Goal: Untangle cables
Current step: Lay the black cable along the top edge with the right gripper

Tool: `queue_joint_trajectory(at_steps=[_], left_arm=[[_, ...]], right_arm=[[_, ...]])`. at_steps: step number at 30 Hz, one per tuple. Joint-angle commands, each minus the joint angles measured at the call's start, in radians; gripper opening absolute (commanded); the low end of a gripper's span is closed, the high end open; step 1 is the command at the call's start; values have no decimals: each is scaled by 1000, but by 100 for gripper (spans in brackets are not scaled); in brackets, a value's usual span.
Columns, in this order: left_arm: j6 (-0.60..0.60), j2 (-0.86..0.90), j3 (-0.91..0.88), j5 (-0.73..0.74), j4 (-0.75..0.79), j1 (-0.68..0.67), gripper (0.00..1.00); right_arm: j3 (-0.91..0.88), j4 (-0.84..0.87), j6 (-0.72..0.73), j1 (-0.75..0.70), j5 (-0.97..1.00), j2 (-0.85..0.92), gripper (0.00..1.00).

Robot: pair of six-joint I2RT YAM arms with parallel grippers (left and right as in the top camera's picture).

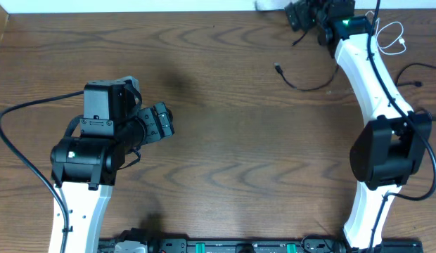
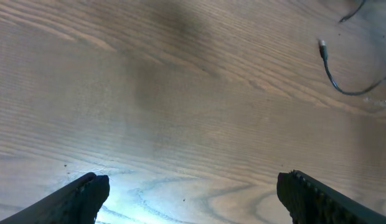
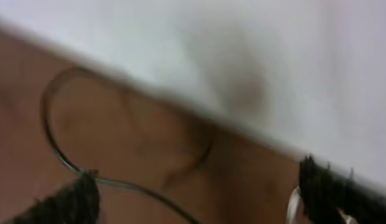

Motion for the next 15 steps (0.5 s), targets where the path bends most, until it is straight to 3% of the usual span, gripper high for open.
queue_joint_trajectory(at_steps=[1, 6, 10, 12, 15], left_arm=[[8, 1, 10, -6, -3, 4, 92], [8, 1, 10, -6, -3, 4, 92], [8, 1, 10, -6, -3, 4, 92], [8, 1, 10, -6, -3, 4, 92], [8, 1, 10, -6, -3, 4, 92]], right_arm=[[-12, -138, 70, -8, -13, 63, 99], [-12, -332, 238, -22, -13, 89, 97], [-12, -470, 335, -29, -13, 88, 84], [-17, -526, 345, -32, -13, 89, 71], [-40, -541, 344, -43, -7, 89, 74]])
